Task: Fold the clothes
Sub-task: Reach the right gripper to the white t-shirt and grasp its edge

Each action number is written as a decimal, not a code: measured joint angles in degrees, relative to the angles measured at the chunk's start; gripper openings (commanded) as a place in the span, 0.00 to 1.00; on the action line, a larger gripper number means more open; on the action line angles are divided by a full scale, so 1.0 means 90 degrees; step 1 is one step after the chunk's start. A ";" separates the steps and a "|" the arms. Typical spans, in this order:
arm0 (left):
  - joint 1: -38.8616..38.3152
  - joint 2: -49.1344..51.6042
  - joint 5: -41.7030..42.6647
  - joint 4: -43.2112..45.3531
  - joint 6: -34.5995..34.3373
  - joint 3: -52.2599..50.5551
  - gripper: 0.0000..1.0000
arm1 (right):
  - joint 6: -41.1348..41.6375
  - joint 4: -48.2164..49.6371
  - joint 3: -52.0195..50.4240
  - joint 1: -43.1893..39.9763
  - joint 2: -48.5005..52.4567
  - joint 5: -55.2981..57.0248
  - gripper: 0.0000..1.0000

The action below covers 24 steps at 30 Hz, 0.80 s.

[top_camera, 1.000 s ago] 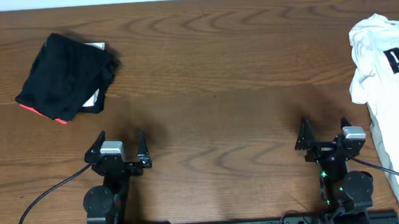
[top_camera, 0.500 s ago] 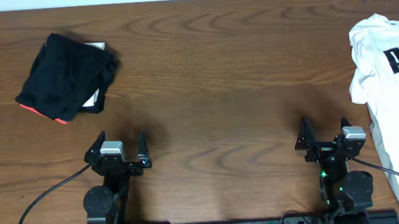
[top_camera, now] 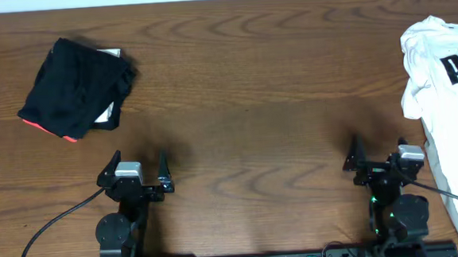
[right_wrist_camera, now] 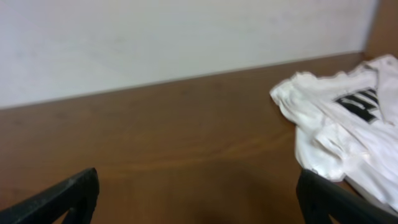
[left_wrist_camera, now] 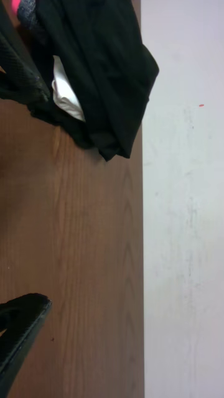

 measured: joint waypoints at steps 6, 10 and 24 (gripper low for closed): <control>0.0000 0.0000 -0.0024 -0.0010 0.0000 0.0007 0.98 | 0.0024 -0.1557 0.1982 0.0000 0.1120 0.0520 0.99; 0.0000 -0.0002 -0.0036 -0.0010 0.0002 0.0007 0.98 | 0.0231 -0.2288 0.3823 -0.0005 0.2455 0.0782 0.99; 0.0000 0.0000 -0.0044 -0.0012 0.0002 0.0007 0.98 | -0.0328 -0.4711 0.8451 -0.1496 0.7660 0.0262 0.99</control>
